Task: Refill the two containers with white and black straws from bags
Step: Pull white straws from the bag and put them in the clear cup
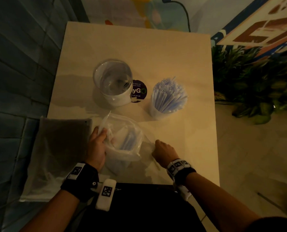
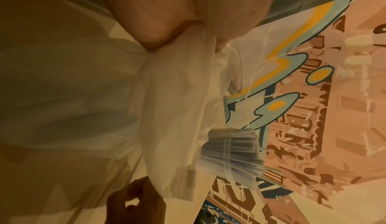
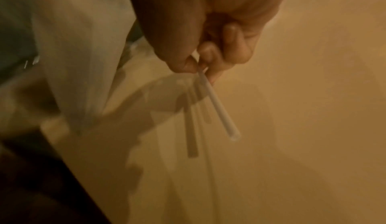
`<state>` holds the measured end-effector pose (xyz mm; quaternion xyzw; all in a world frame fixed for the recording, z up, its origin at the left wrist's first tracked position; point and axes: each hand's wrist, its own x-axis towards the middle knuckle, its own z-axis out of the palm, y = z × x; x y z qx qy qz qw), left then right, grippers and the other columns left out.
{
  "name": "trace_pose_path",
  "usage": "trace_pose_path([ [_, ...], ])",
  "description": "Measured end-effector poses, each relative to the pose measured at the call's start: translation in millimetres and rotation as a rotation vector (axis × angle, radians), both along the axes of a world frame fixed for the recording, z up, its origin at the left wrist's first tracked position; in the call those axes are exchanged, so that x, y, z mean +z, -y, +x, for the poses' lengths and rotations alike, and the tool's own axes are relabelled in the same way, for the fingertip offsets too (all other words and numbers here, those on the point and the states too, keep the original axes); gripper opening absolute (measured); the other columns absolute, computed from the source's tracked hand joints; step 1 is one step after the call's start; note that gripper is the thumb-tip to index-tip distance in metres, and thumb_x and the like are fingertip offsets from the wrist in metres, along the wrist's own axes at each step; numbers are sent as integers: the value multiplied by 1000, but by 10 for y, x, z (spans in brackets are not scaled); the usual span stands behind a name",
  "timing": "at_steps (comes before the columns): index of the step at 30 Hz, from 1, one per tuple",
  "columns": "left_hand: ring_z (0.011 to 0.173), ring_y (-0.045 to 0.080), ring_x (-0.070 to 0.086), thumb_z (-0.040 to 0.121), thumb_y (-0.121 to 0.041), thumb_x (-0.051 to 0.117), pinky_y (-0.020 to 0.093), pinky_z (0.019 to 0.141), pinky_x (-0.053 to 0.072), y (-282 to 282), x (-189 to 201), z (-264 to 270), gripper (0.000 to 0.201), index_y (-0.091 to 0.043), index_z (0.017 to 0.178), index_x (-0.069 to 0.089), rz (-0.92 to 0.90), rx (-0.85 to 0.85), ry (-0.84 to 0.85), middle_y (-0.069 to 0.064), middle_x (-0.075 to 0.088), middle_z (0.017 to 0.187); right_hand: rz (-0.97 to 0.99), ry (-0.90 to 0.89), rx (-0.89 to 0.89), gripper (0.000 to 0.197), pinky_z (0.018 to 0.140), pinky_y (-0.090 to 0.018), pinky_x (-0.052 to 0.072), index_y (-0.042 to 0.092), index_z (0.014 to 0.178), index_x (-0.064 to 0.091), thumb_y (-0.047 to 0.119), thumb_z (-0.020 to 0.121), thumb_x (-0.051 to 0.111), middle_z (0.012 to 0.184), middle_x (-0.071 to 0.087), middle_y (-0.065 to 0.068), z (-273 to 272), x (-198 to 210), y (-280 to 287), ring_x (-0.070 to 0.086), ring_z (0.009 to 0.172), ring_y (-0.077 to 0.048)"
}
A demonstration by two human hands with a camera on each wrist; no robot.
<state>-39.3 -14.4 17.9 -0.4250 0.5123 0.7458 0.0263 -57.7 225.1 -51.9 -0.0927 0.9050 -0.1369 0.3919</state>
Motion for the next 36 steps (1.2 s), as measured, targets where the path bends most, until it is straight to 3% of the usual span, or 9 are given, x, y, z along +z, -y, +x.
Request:
trace_pose_path([
  [4, 80, 4, 68, 102, -14, 44, 28, 70, 52, -26, 21, -29, 28, -14, 128, 55, 18, -18, 6, -1, 66, 105, -161, 37, -266, 31, 74, -43, 55, 16, 123, 49, 20, 93, 55, 97, 68, -9, -35, 254, -133, 66, 78, -30],
  [6, 80, 5, 68, 102, -15, 44, 30, 73, 50, -28, 25, -45, 27, -13, 127, 56, 19, -30, 6, -3, 68, 103, -311, -6, -373, 24, 69, -42, 58, 19, 119, 56, 16, 96, 57, 90, 68, -2, -98, 506, -192, 69, 67, -22],
  [10, 86, 10, 68, 102, -15, 45, 31, 74, 53, -33, 36, -55, 19, -18, 113, 60, 29, -29, -2, 1, 66, 107, -604, -304, -456, 5, 55, -34, 56, 14, 103, 61, 14, 98, 59, 81, 67, 1, -298, 1260, -165, 67, 58, -11],
  [14, 73, 8, 64, 102, -13, 44, 22, 61, 55, -46, 36, -44, 15, -18, 101, 58, 41, -22, -11, -1, 62, 92, -828, -646, -455, 9, 57, -21, 56, 7, 105, 59, 9, 97, 61, 90, 67, 2, -585, 1830, -65, 69, 68, -11],
  [21, 79, 10, 65, 101, -10, 44, 23, 62, 56, -94, 76, -40, 18, -17, 107, 59, 28, -44, -45, 1, 65, 95, -749, -711, -541, 5, 61, -37, 60, 10, 100, 61, 13, 97, 62, 90, 69, 2, -1032, 1516, 75, 69, 71, -15],
  [24, 88, 15, 64, 101, -14, 44, 28, 73, 54, -81, 76, -40, 21, -18, 111, 62, -1, -75, -29, 4, 65, 102, -734, -707, -602, 7, 56, -40, 59, 10, 101, 62, 15, 97, 63, 93, 69, 0, -1037, 1413, 13, 70, 68, -17],
  [30, 100, 22, 63, 101, -14, 46, 40, 87, 54, -135, 64, -70, 27, -9, 125, 58, 30, -53, -3, 11, 64, 115, -703, -763, -661, 35, 52, -32, 58, 15, 123, 56, 28, 93, 69, 109, 67, 1, -919, 1426, -138, 69, 65, -16],
  [34, 90, 14, 62, 100, -14, 47, 30, 75, 53, -161, 138, -116, 15, -16, 105, 61, 73, -60, -43, -1, 65, 95, -721, -927, -580, 18, 54, -21, 52, 12, 111, 59, 19, 96, 65, 99, 67, -2, -750, 1556, -141, 65, 61, -13],
  [36, 91, 13, 60, 97, -18, 53, 31, 79, 51, -176, 183, -125, 7, -19, 99, 59, 94, -66, -73, -2, 63, 94, -740, -799, -494, 6, 55, -20, 50, 15, 100, 61, 12, 96, 64, 84, 66, 2, -590, 1585, -58, 62, 59, -12],
])
